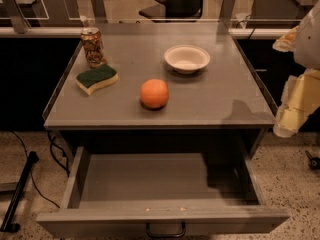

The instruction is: Place orange into top drawer

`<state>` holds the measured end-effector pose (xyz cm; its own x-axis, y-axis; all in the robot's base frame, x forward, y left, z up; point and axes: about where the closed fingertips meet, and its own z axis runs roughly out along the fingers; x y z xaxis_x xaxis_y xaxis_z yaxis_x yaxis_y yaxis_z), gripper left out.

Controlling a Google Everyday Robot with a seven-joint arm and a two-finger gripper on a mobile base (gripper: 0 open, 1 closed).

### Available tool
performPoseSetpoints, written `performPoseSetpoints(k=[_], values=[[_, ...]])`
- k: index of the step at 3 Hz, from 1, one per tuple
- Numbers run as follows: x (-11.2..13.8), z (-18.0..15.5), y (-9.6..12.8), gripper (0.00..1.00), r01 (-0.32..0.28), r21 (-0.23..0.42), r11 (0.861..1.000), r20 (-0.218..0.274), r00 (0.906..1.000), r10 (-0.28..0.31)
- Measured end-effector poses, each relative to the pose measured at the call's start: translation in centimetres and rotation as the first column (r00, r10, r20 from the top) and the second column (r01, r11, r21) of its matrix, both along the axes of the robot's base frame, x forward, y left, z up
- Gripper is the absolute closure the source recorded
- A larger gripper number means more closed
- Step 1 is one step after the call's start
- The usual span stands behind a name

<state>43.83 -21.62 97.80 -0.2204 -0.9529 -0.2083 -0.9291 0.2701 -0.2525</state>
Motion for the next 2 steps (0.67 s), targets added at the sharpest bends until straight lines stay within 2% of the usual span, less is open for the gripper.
performPoseSetpoints(k=[1,2], values=[[0.02,0.04,0.00,0.00,0.000,0.000,1.000,0.002,1.0000,0.000],[0.81,-0.12,0.46,0.00,-0.003,0.044,0.999,0.001,1.0000,0.003]])
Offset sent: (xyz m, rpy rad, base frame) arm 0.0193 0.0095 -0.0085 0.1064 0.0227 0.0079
